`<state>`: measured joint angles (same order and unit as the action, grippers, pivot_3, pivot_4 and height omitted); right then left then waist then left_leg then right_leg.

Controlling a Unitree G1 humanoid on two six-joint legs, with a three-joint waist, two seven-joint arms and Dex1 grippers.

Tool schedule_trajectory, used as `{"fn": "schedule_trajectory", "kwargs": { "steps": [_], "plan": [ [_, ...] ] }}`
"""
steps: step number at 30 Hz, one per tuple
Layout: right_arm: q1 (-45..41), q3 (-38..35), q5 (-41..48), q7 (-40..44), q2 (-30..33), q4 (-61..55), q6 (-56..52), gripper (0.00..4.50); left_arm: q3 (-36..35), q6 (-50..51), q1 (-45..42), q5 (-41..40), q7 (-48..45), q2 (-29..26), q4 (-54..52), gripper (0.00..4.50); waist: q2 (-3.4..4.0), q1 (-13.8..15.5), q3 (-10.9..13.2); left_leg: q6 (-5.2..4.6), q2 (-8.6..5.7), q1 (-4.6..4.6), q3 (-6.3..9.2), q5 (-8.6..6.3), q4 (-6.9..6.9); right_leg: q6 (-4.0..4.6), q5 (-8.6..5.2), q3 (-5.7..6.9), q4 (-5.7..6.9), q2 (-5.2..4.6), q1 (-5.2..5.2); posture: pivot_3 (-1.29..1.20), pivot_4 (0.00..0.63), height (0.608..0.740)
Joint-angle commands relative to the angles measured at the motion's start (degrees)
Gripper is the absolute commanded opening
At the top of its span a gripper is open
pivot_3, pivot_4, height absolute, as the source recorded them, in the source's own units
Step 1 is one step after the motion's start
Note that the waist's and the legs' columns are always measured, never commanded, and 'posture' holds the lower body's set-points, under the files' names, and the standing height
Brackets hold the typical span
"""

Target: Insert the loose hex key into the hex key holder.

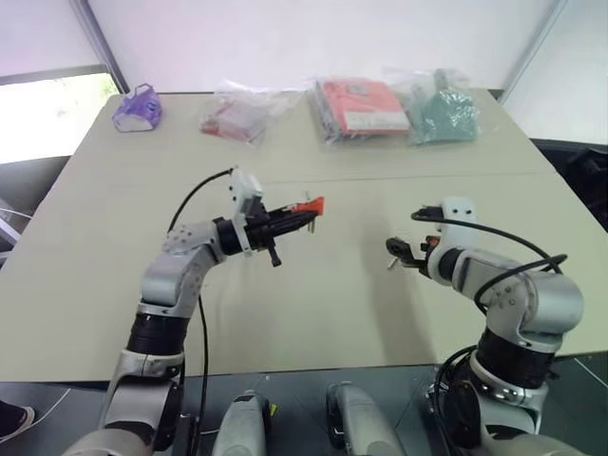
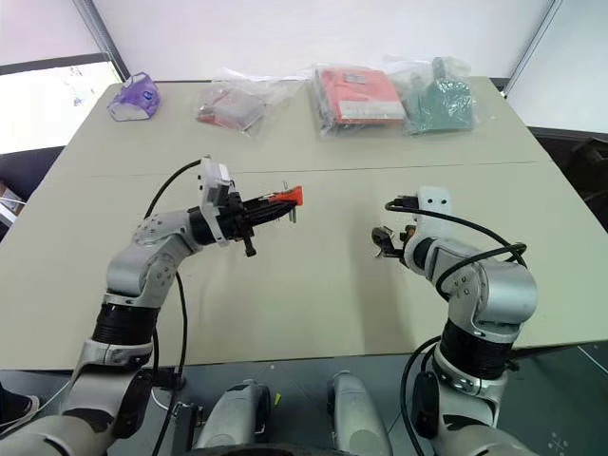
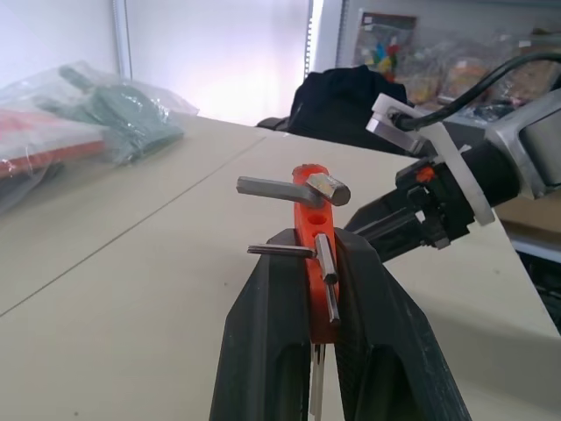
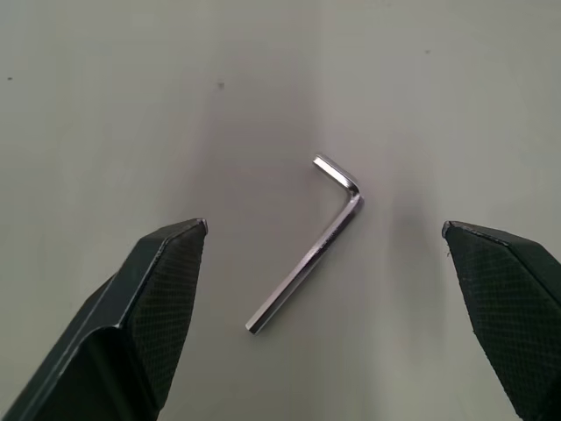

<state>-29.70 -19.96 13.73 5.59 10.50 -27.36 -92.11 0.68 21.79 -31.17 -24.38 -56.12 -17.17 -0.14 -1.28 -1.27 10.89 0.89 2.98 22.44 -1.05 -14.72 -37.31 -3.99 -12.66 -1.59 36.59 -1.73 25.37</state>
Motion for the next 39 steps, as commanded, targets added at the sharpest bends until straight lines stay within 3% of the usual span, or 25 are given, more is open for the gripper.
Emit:
{"fn": "schedule_trajectory", "kwargs": {
  "steps": [1, 9, 13, 30, 33, 37, 39],
  "plan": [
    [-1.59, 2.04, 0.15, -3.42, -2.68, 1.13, -0.39, 4.45, -0.15, -1.38, 0.20, -0.93, 1.27, 0.40, -2.17, 0.00, 0.00, 0.04, 0.00, 0.00, 0.00, 0.00, 0.01, 0.00, 0.02, 0.00, 0.00, 0.00, 0.00, 0.01, 0.01, 0.00, 0.150, 0.740],
    [-2.21, 6.86, -3.08, -6.74, -4.61, 9.18, -0.39, 4.45, 0.58, -1.87, 1.86, -0.82, 3.83, 1.36, -3.58, 0.00, -0.06, 0.11, -0.06, 0.00, 0.01, 0.02, 0.02, 0.00, 0.04, 0.00, 0.00, 0.01, -0.11, 0.01, -0.02, 0.00, 0.150, 0.740],
    [-1.66, 7.37, -4.31, -6.20, -3.00, 11.85, 0.63, 3.20, 1.38, -2.35, 3.37, -0.17, 4.90, 1.55, -4.61, 0.00, -0.19, 0.10, -0.23, 0.00, 0.01, -0.01, 0.03, 0.00, 0.03, 0.08, 0.00, 0.01, -0.32, 0.01, -0.17, 0.00, 0.150, 0.740],
    [-1.90, 11.11, -6.50, -4.42, 1.28, 28.37, 14.54, 3.20, 2.28, -2.54, 4.22, -0.34, 6.97, 2.09, -5.13, 0.00, -1.02, 0.07, -1.20, 0.00, 0.00, -0.53, 0.14, -0.01, 0.08, 0.29, -0.13, 0.02, -0.65, 0.01, -0.89, 0.00, 0.150, 0.740],
    [-0.64, 12.40, -6.64, -3.94, 2.14, 27.74, 14.35, 2.38, 2.21, -2.53, 4.33, -0.32, 7.26, 2.09, -5.25, 0.00, -1.02, 0.09, -1.25, 0.00, 0.01, -0.55, 0.14, -0.02, 0.09, 0.30, -0.13, 0.02, -0.67, 0.01, -0.92, 0.00, 0.150, 0.740],
    [2.14, 13.24, -6.21, -3.25, 3.27, 23.13, 11.02, 0.27, 2.00, -2.55, 4.69, -0.38, 7.57, 1.71, -5.66, 0.00, -1.00, 0.54, -1.28, -0.01, 0.01, -0.53, 0.17, -0.02, 0.17, 0.31, -0.14, 0.04, -0.76, 0.01, -0.92, 0.00, 0.150, 0.740],
    [2.93, 13.62, -6.11, -2.89, 3.59, 21.63, 10.04, 0.04, 1.99, -2.59, 4.77, -0.48, 7.58, 1.53, -5.67, 0.00, -0.99, 0.62, -1.29, -0.01, 0.01, -0.45, 0.22, -0.03, 0.20, 0.31, -0.14, 0.08, -0.88, 0.01, -0.91, 0.00, 0.150, 0.740]
  ]
}}
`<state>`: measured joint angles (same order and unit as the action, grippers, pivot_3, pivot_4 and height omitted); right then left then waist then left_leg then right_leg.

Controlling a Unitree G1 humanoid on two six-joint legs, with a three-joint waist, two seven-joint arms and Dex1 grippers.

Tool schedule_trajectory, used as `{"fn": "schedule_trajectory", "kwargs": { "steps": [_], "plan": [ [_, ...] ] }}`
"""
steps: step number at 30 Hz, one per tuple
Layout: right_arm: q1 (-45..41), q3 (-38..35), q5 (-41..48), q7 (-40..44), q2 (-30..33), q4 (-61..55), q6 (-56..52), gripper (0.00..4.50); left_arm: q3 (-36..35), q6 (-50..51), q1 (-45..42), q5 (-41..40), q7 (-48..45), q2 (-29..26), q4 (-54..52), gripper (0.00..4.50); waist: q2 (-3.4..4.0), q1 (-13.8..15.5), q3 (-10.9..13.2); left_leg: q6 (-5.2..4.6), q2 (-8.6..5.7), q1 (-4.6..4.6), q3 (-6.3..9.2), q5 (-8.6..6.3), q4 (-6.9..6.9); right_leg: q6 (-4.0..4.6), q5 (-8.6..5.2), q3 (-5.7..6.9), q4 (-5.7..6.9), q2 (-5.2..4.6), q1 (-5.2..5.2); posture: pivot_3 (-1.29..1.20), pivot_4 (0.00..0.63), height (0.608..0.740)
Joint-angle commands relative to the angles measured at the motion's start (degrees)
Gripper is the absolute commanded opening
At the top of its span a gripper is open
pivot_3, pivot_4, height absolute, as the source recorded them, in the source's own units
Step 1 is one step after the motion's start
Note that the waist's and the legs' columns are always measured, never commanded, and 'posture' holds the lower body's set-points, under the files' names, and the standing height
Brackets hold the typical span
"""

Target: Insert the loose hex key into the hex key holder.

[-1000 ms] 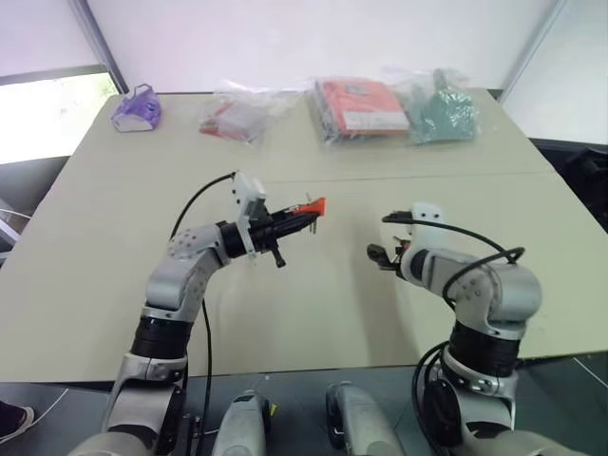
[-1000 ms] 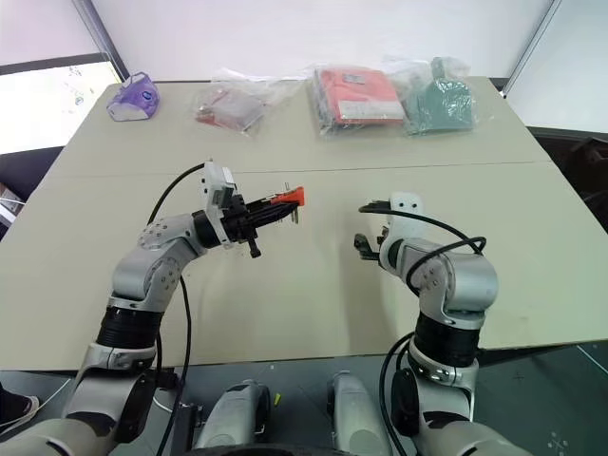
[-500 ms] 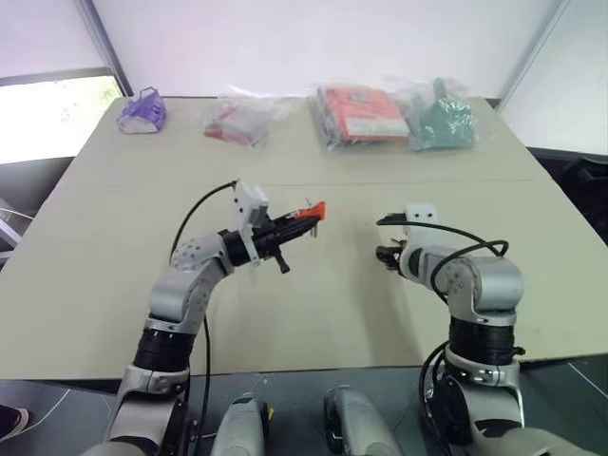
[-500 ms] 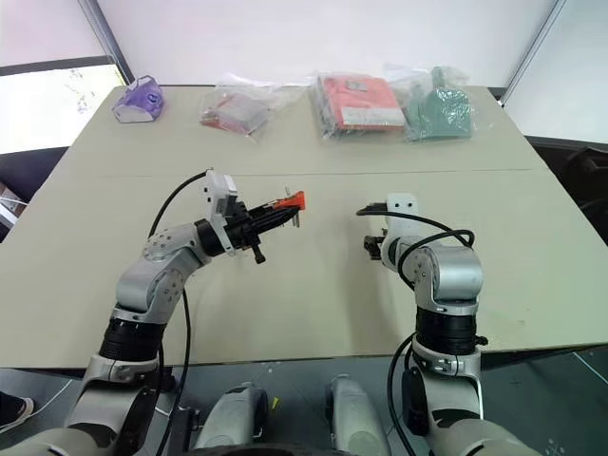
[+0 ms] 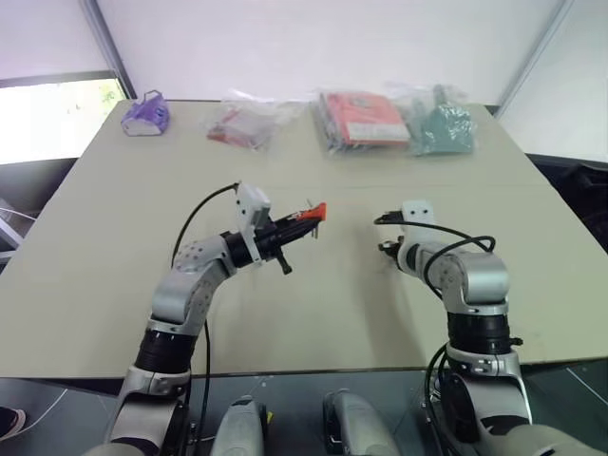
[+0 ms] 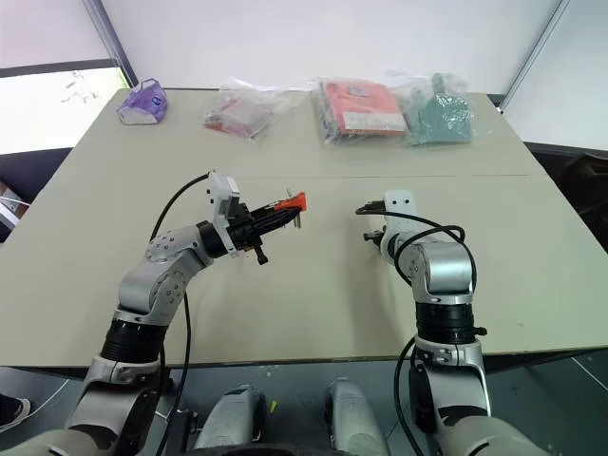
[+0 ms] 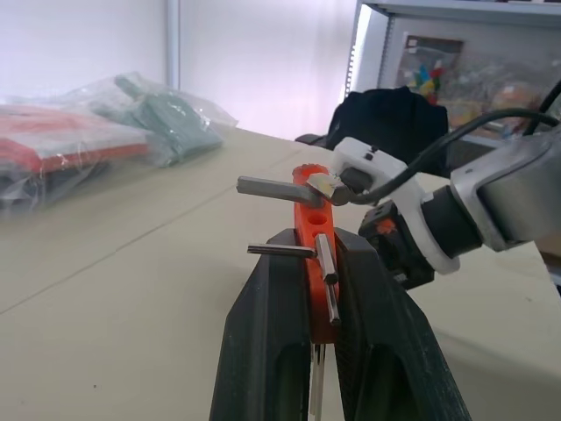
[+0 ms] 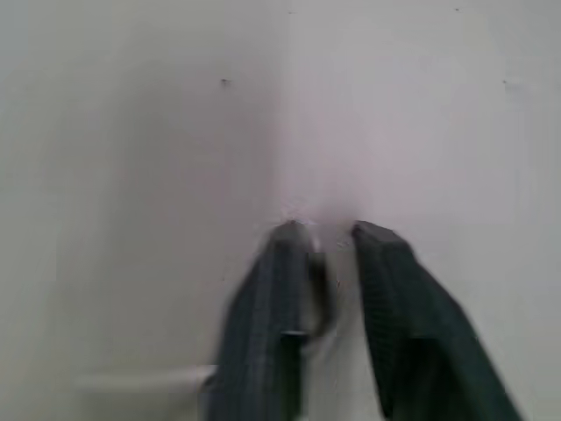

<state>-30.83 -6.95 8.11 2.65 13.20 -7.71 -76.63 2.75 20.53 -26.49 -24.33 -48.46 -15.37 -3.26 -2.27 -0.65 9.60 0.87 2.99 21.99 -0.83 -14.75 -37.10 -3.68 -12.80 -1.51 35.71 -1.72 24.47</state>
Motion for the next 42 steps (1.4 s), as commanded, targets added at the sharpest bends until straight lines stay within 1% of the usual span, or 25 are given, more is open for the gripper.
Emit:
{"fn": "schedule_trajectory", "kwargs": {
  "steps": [1, 5, 7, 8, 9, 10, 12, 13, 15, 17, 19, 21, 23, 27, 30, 35, 40, 42],
  "plan": [
    [4.59, 0.36, -0.56, -0.11, 0.61, 1.59, -5.87, 0.04, -0.08, -1.42, 0.05, -0.52, -0.06, -0.30, -2.40, 0.00, 0.03, 0.00, -0.01, 0.00, 0.00, 0.04, 0.02, 0.00, 0.01, 0.00, 0.00, 0.01, -0.07, 0.00, 0.00, 0.00, 0.150, 0.740],
    [5.27, 0.02, -0.66, -0.15, 0.22, 1.77, -5.04, 0.04, 0.08, -1.72, -0.42, -0.36, 0.05, -0.10, -1.71, 0.00, 0.01, -0.04, -0.03, -0.06, -0.02, 0.25, 0.09, -0.04, 0.05, -0.01, 0.01, 0.05, -0.35, 0.00, 0.01, 0.00, 0.150, 0.740],
    [4.84, 1.67, -0.67, 1.06, 1.54, 1.83, -1.37, 0.04, 0.21, -1.86, -0.48, -0.26, -0.02, -0.12, -1.63, 0.00, 0.01, -0.04, -0.03, -0.08, -0.02, 0.28, 0.09, -0.05, 0.04, -0.01, 0.01, 0.05, -0.40, 0.00, 0.01, 0.00, 0.150, 0.740],
    [4.55, 3.97, -1.27, 2.61, 3.66, 1.69, 2.63, 0.04, 0.27, -1.91, -0.45, -0.20, -0.11, -0.20, -1.60, 0.00, 0.02, -0.05, -0.03, -0.08, -0.03, 0.28, 0.09, -0.05, 0.04, -0.01, 0.01, 0.04, -0.40, 0.00, 0.01, 0.00, 0.150, 0.740],
    [4.11, 4.47, -1.42, 3.23, 4.68, 1.68, 4.44, 0.04, 0.28, -1.99, -0.51, -0.14, -0.19, -0.27, -1.44, 0.00, 0.03, -0.07, -0.02, -0.08, -0.03, 0.29, 0.10, -0.05, 0.04, 0.00, 0.01, 0.04, -0.41, 0.00, 0.01, 0.00, 0.150, 0.740],
    [3.79, 4.66, -1.29, 4.23, 5.97, 1.30, 6.25, 0.27, 0.28, -2.08, -0.52, -0.07, -0.24, -0.40, -1.32, 0.00, 0.05, -0.16, 0.00, -0.08, -0.04, 0.30, 0.12, -0.05, 0.03, 0.00, 0.01, 0.04, -0.42, 0.00, 0.01, 0.00, 0.150, 0.740],
    [3.52, 5.47, -0.55, 6.98, 9.03, -0.10, 7.98, 0.90, 0.18, -2.17, -0.49, -0.06, -0.39, -0.72, -1.13, 0.00, 0.19, -0.24, 0.08, -0.08, -0.05, 0.31, 0.11, -0.05, 0.02, 0.01, 0.02, 0.02, -0.45, 0.00, 0.02, 0.00, 0.150, 0.740],
    [3.45, 6.20, -0.05, 8.92, 11.11, -1.46, 8.52, 1.35, 0.10, -2.17, -0.44, -0.10, -0.49, -0.90, -1.05, 0.00, 0.27, -0.23, 0.13, -0.08, -0.06, 0.34, 0.11, -0.05, 0.01, 0.01, 0.02, 0.01, -0.46, 0.00, 0.04, 0.00, 0.150, 0.740],
    [3.30, 8.28, 0.75, 13.35, 15.84, -5.07, 10.23, 2.40, -0.03, -2.18, -0.37, -0.14, -0.70, -1.26, -0.81, 0.00, 0.48, -0.16, 0.27, -0.08, -0.08, 0.45, 0.11, -0.05, 0.00, 0.01, 0.03, 0.00, -0.45, 0.00, 0.15, 0.00, 0.150, 0.740],
    [2.67, 7.89, 2.85, 16.35, 18.05, -9.12, 9.06, 2.40, -0.13, -2.22, -0.37, -0.30, -0.94, -1.60, -0.52, 0.00, 0.63, -0.18, 0.37, -0.11, -0.09, 0.55, 0.11, -0.07, 0.07, -0.01, 0.02, -0.01, -0.45, 0.03, 0.28, 0.00, 0.150, 0.740],
    [1.67, 5.18, 6.54, 18.20, 17.29, -13.09, 3.99, 2.40, -0.11, -2.45, -0.52, -0.36, -1.18, -1.80, 0.06, 0.00, 0.69, -0.43, 0.41, -0.27, -0.07, 0.74, 0.12, -0.16, 0.09, -0.06, 0.01, -0.05, -0.43, 0.14, 0.51, 0.00, 0.150, 0.740],
    [1.33, 3.86, 9.49, 20.07, 17.35, -17.08, -0.21, 2.40, 0.09, -2.60, -0.88, -0.25, -1.39, -1.70, 0.71, 0.00, 0.72, -0.44, 0.43, -0.42, -0.03, 0.89, 0.14, -0.23, 0.08, -0.30, 0.12, -0.07, -0.28, 0.23, 0.73, 0.00, 0.150, 0.740],
    [1.17, 2.42, 11.78, 20.89, 16.75, -20.15, -4.21, 2.40, 0.29, -2.67, -1.37, -0.14, -1.57, -1.50, 1.27, 0.00, 0.77, -0.20, 0.45, -0.43, -0.03, 1.15, 0.27, -0.24, 0.06, -0.32, 0.12, -0.03, -0.17, 0.27, 0.98, 0.00, 0.150, 0.740],
    [0.73, 1.45, 14.42, 21.42, 16.23, -23.01, -8.15, 2.40, 0.59, -2.79, -2.11, -0.16, -2.35, -1.58, 2.20, 0.00, 0.77, -0.09, 0.46, -0.43, -0.05, 1.29, 0.42, -0.24, -0.03, -0.31, 0.12, 0.08, -0.20, 0.25, 1.01, 0.00, 0.150, 0.740],
    [1.60, 1.86, 16.51, 22.51, 16.75, -24.64, -10.23, 2.40, 0.68, -2.80, -2.26, -0.10, -2.67, -1.68, 2.40, 0.00, 0.78, -0.10, 0.46, -0.43, -0.08, 1.34, 0.39, -0.23, -0.11, -0.09, 0.01, 0.07, -0.28, 0.19, 0.99, 0.00, 0.150, 0.740],
    [4.86, 4.12, 17.27, 22.30, 17.27, -25.62, -10.28, 2.40, 0.59, -2.63, -2.34, -0.03, -2.81, -1.88, 2.34, 0.00, 0.78, -0.08, 0.46, -0.43, -0.09, 1.34, 0.40, -0.23, -0.13, -0.09, 0.01, 0.07, -0.27, 0.19, 0.98, 0.00, 0.150, 0.740],
    [7.53, 8.70, 15.40, 21.53, 18.40, -22.28, -4.54, 2.40, 0.52, -2.39, -2.28, -0.03, -2.52, -1.99, 1.90, 0.00, 0.78, -0.25, 0.46, -0.42, -0.09, 1.33, 0.39, -0.23, -0.13, -0.09, 0.01, 0.07, -0.25, 0.20, 0.98, 0.00, 0.150, 0.740],
    [7.41, 9.12, 14.42, 21.00, 18.40, -20.19, -2.15, 2.40, 0.45, -2.29, -2.11, -0.07, -2.44, -2.18, 1.60, 0.00, 0.78, -0.23, 0.46, -0.42, -0.09, 1.32, 0.40, -0.23, -0.14, -0.09, 0.01, 0.07, -0.24, 0.20, 0.98, 0.00, 0.150, 0.740]
  ]
}}
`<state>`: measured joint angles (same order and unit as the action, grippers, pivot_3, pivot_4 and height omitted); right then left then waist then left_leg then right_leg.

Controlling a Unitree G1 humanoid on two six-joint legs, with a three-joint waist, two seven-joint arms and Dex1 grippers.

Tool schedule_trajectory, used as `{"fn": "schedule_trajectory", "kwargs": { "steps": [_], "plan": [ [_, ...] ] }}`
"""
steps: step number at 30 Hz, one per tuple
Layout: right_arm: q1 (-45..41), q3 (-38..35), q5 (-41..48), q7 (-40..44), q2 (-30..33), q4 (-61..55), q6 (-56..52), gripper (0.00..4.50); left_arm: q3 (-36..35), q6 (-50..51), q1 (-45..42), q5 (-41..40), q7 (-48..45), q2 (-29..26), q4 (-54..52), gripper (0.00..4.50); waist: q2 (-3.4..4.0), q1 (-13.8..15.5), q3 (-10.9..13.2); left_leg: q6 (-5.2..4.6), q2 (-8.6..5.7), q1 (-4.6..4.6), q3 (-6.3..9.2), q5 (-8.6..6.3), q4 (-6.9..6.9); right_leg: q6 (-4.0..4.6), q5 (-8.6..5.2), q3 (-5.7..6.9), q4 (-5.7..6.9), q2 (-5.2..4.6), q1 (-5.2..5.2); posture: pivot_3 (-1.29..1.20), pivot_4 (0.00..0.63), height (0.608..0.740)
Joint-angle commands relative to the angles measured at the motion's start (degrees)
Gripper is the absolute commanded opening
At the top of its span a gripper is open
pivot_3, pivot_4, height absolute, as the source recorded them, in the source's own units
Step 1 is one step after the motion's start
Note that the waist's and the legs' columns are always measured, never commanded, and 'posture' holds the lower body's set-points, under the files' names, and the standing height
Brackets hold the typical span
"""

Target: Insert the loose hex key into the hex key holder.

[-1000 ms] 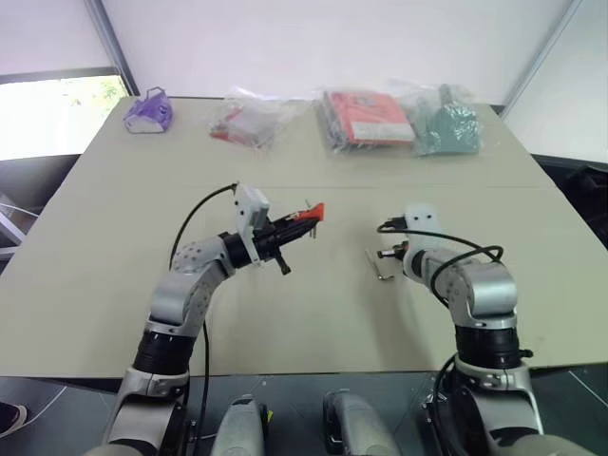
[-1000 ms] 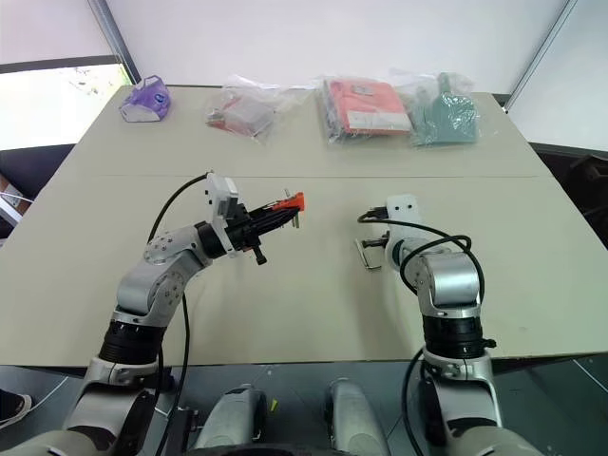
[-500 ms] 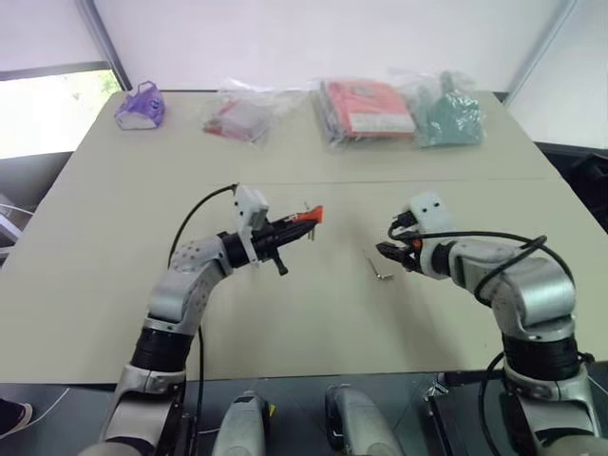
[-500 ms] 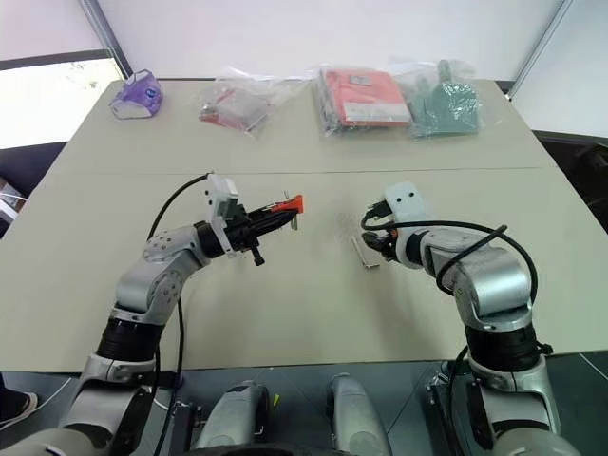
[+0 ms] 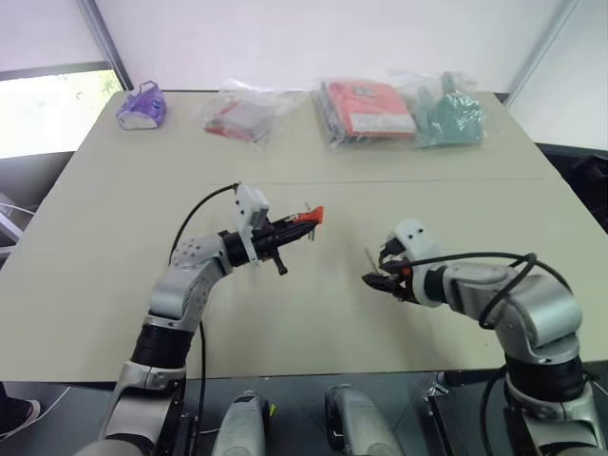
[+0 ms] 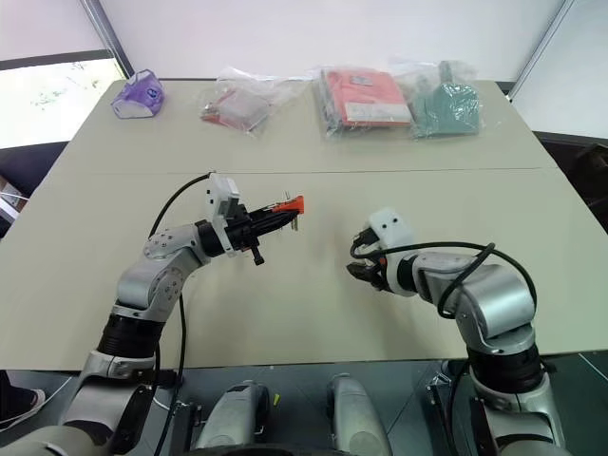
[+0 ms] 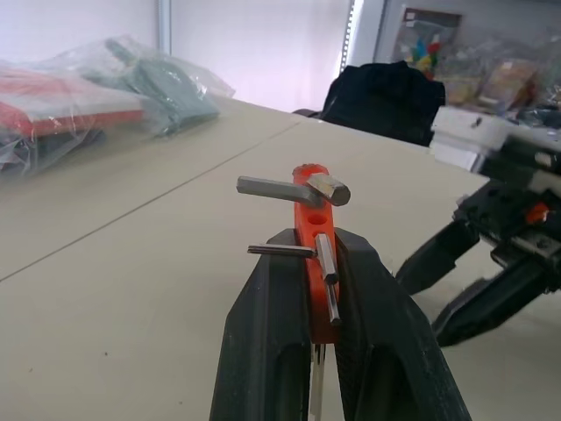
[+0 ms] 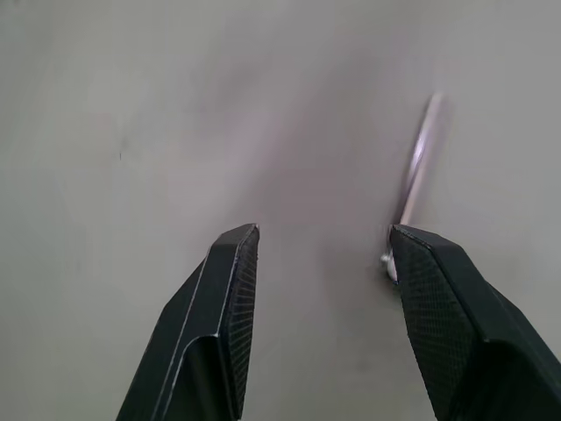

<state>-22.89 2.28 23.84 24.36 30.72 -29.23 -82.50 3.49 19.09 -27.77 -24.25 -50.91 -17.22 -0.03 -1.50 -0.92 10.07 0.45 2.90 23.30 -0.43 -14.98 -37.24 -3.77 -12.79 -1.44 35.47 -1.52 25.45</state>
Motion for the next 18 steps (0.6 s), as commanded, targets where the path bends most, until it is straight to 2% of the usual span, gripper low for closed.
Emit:
{"fn": "schedule_trajectory", "kwargs": {
  "steps": [1, 10, 18],
  "plan": [
    [-0.62, -0.11, -1.48, -0.83, 0.83, 1.99, 4.34, 2.40, -0.30, -0.82, -0.76, -0.18, 0.04, -0.41, -1.71, 0.00, 0.00, 0.10, 0.00, 0.00, 0.00, 0.00, 0.00, 0.00, -0.01, 0.00, 0.00, 0.00, 0.01, 0.00, 0.00, 0.00, 0.150, 0.740],
    [-0.44, 1.49, -2.60, -0.77, 2.21, 4.13, 8.98, 2.40, -0.10, -0.46, -0.22, -0.44, 0.65, -0.45, -2.47, 0.00, 0.00, 0.24, 0.00, 0.00, -0.01, 0.01, 0.00, 0.00, -0.05, -0.03, 0.02, 0.00, 0.01, -0.01, -0.03, 0.00, 0.150, 0.740],
    [-0.61, 0.03, -3.84, -1.02, 3.89, 3.53, 12.38, 2.40, -0.10, -0.22, 0.04, -0.60, 0.50, -0.70, -2.37, 0.00, 0.00, 0.22, 0.00, 0.00, -0.01, 0.00, 0.00, 0.00, -0.06, -0.17, 0.10, 0.00, 0.05, 0.00, -0.02, 0.00, 0.150, 0.740]
  ]
}}
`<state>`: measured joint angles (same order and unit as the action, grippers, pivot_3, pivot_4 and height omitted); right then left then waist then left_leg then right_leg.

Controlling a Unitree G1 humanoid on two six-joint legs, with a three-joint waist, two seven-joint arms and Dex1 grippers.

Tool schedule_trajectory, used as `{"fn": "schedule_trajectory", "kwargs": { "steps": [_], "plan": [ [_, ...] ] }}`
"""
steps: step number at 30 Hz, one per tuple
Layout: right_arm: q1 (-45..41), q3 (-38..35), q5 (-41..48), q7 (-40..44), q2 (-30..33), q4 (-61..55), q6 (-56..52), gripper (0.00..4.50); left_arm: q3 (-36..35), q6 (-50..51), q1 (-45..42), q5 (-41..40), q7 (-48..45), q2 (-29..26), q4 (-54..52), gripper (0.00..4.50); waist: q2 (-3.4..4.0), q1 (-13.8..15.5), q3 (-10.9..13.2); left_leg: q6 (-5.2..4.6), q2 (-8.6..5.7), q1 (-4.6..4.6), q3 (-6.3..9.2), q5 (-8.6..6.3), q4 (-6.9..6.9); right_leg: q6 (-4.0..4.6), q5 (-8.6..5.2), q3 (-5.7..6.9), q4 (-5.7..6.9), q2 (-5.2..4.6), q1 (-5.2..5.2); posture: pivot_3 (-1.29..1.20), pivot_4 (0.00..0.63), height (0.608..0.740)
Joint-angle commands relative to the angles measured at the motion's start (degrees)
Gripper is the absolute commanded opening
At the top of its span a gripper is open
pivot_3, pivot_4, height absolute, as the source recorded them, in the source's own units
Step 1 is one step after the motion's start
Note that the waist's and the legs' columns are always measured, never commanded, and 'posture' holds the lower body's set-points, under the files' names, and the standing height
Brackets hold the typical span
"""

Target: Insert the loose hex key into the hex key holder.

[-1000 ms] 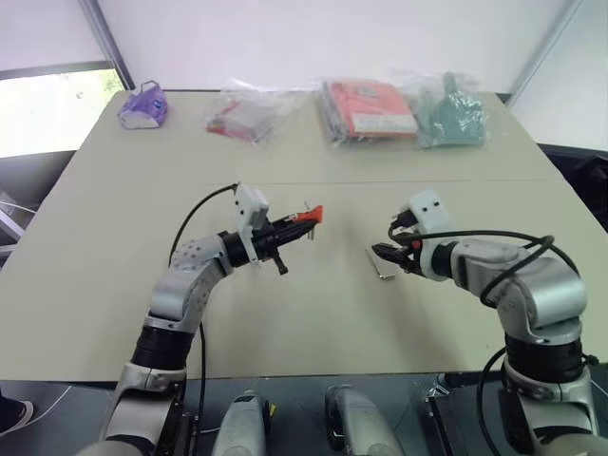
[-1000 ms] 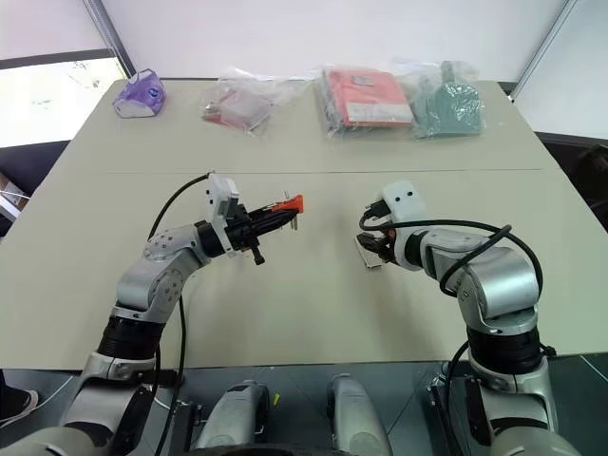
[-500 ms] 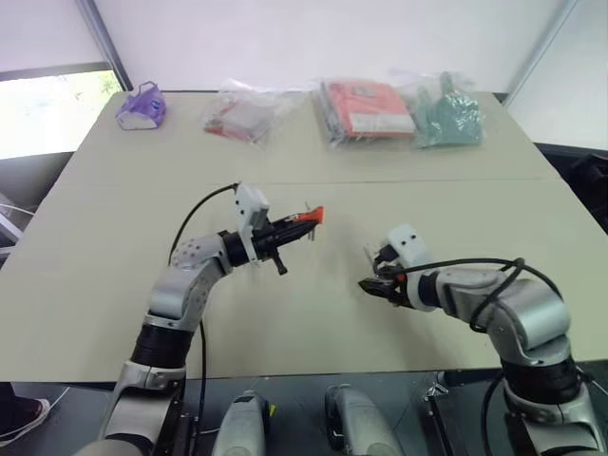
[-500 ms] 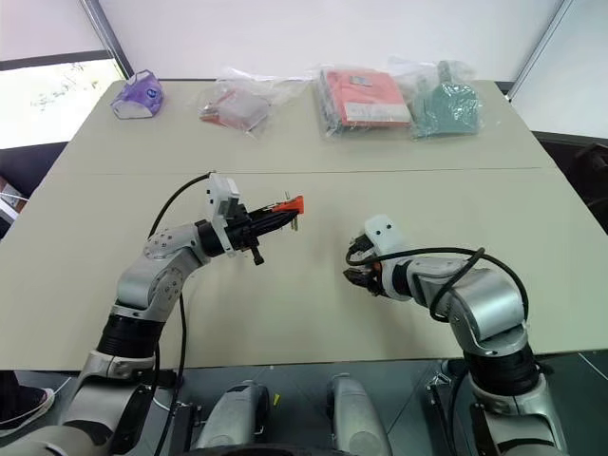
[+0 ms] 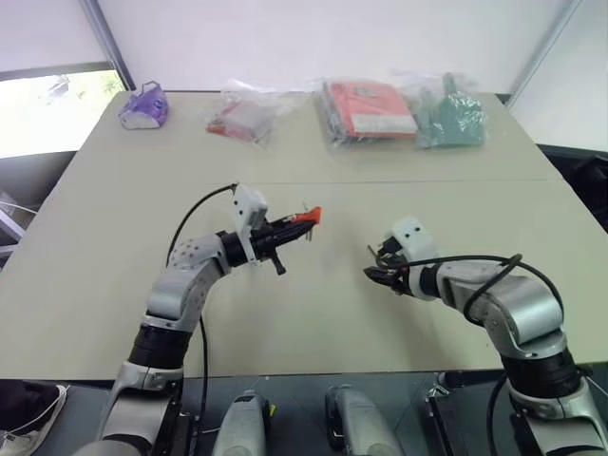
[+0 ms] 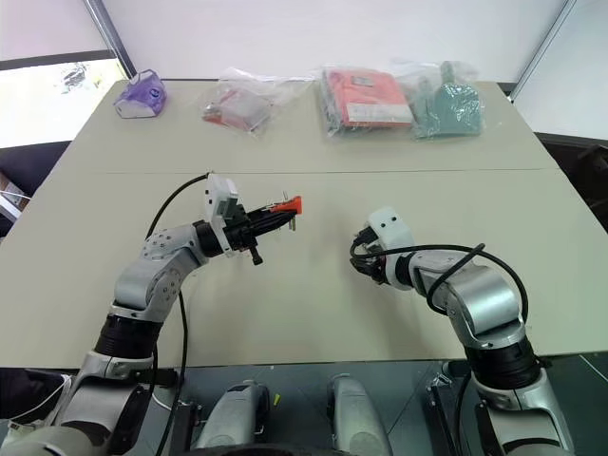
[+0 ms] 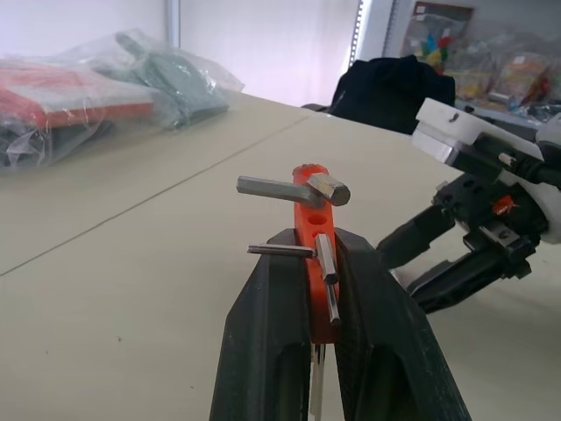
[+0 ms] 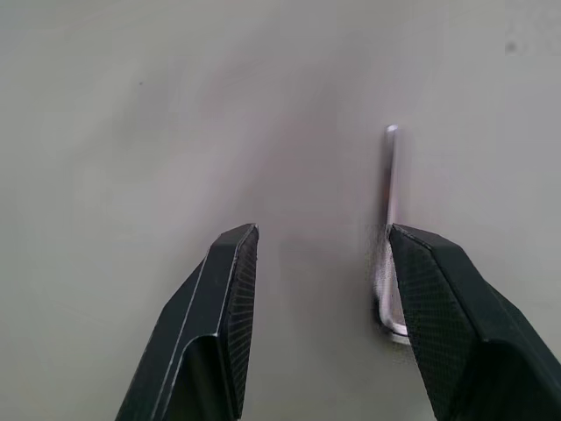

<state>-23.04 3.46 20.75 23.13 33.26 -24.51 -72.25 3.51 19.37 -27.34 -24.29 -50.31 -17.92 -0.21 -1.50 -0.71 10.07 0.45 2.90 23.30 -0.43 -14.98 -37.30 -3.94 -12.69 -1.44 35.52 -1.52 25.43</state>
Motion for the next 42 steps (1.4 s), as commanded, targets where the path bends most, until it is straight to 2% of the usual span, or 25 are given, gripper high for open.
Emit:
{"fn": "schedule_trajectory", "kwargs": {
  "steps": [1, 9, 12, 15, 18, 22, 24, 27, 30, 32, 34, 36, 42],
  "plan": [
    [-0.27, -1.12, -0.73, 0.17, 1.33, -1.03, 2.09, 2.40, 0.01, -0.55, -0.48, -0.50, -0.12, 0.08, -2.10, 0.00, 0.00, 0.00, 0.00, 0.00, 0.00, 0.00, 0.00, 0.00, 0.00, 0.00, 0.00, 0.00, 0.00, 0.00, 0.00, 0.00, 0.150, 0.740],
    [1.73, 2.51, -1.13, 1.65, 1.22, 4.64, 3.70, 2.40, 0.19, -0.78, -0.95, -0.34, -0.17, 0.43, -1.70, 0.00, -0.01, 0.01, -0.01, 0.00, 0.00, 0.00, 0.00, 0.00, -0.02, -0.01, 0.01, 0.00, 0.01, 0.00, -0.01, 0.00, 0.150, 0.740],
    [1.36, 3.32, -1.30, 2.19, 0.18, 7.95, 4.35, 1.61, 0.21, -0.76, -0.94, -0.29, -0.10, 0.44, -1.83, 0.00, -0.03, -0.22, -0.02, 0.00, 0.00, -0.09, -0.01, 0.00, -0.06, 0.00, 0.01, -0.01, 0.02, 0.01, -0.10, 0.00, 0.150, 0.740],
    [0.79, 4.27, -2.09, 3.00, 0.25, 10.36, 5.94, 0.11, 0.14, -0.61, -0.73, -0.30, 0.09, 0.40, -2.21, 0.00, -0.04, -0.21, -0.03, 0.00, 0.01, -0.32, 0.00, 0.00, -0.08, 0.19, -0.07, -0.01, 0.05, 0.01, -0.32, 0.00, 0.150, 0.740],
    [0.16, 5.05, -2.88, 4.11, 0.97, 12.33, 7.21, 0.05, 0.03, -0.42, -0.11, -0.37, 0.41, 0.23, -2.84, 0.00, -0.04, -0.35, -0.03, 0.00, 0.02, -0.87, -0.01, 0.00, -0.01, 0.23, -0.10, -0.02, 0.01, 0.02, -0.79, 0.00, 0.150, 0.740],
    [-0.72, 7.36, -3.98, 8.55, 4.78, 12.86, 10.47, 0.05, 0.04, -0.29, 0.37, -0.41, 0.76, 0.23, -3.24, 0.00, -0.04, -0.29, -0.03, 0.00, 0.02, -0.95, 0.00, 0.00, -0.02, 0.24, -0.10, -0.02, 0.02, 0.02, -0.88, 0.00, 0.150, 0.740],
    [-3.17, 9.50, -6.02, 13.77, 9.86, 12.61, 16.44, 0.05, 0.14, -0.30, 0.57, -0.35, 0.92, 0.33, -3.29, 0.00, -0.01, -0.24, -0.02, 0.00, 0.01, -0.95, -0.01, 0.00, -0.01, 0.24, -0.10, -0.02, 0.01, 0.00, -0.87, 0.00, 0.150, 0.740],
    [-9.25, 13.07, -13.09, 22.75, 19.81, 14.52, 31.81, 0.05, 0.33, -0.29, 0.82, -0.30, 0.99, 0.43, -3.30, 0.00, 0.25, 0.05, 0.19, 0.00, 0.00, -0.83, -0.04, 0.00, 0.01, 0.23, -0.11, -0.02, -0.09, -0.01, -0.80, 0.00, 0.150, 0.740],
    [-12.83, 14.50, -18.13, 32.18, 26.72, 18.19, 52.13, 0.05, 0.75, -0.24, 0.70, -0.32, 0.80, 0.72, -3.12, 0.00, 0.41, -0.02, 0.34, 0.00, -0.05, -0.68, -0.21, 0.00, 0.03, 0.17, -0.11, -0.11, -0.12, -0.06, -0.63, 0.00, 0.150, 0.740],
    [-12.76, 13.97, -18.57, 39.11, 29.30, 21.11, 73.06, 0.05, 1.01, -0.33, 0.47, -0.22, 0.72, 0.97, -2.92, 0.00, 0.39, -0.05, 0.35, 0.00, -0.02, -0.71, -0.21, -0.01, 0.12, 0.08, -0.14, -0.11, -0.15, 0.00, -0.61, 0.00, 0.150, 0.740],
    [-12.97, 14.07, -19.90, 43.16, 30.46, 25.02, 87.49, 0.05, 1.13, -0.41, 0.30, -0.13, 0.70, 1.13, -2.77, 0.00, 0.39, -0.13, 0.35, -0.05, -0.01, -0.79, -0.21, -0.03, 0.24, -0.22, -0.11, -0.11, -0.13, 0.01, -0.63, 0.00, 0.150, 0.740],
    [-13.77, 14.67, -22.44, 44.66, 30.34, 29.19, 97.43, 0.05, 1.14, -0.42, 0.25, -0.14, 0.74, 1.20, -2.74, 0.00, 0.41, -0.20, 0.36, -0.14, 0.00, -0.80, -0.22, -0.09, 0.23, -0.26, -0.13, -0.13, -0.13, 0.02, -0.64, 0.00, 0.150, 0.740],
    [-14.13, 16.71, -28.48, 46.53, 29.24, 37.58, 115.53, 0.05, 1.27, -0.41, 0.61, -0.33, 1.05, 1.16, -3.06, 0.00, 0.41, -0.09, 0.37, -0.14, -0.01, -0.83, -0.48, -0.09, 0.09, -0.04, -0.22, -0.35, -0.10, -0.04, -0.64, 0.00, 0.150, 0.740]
  ]
}}
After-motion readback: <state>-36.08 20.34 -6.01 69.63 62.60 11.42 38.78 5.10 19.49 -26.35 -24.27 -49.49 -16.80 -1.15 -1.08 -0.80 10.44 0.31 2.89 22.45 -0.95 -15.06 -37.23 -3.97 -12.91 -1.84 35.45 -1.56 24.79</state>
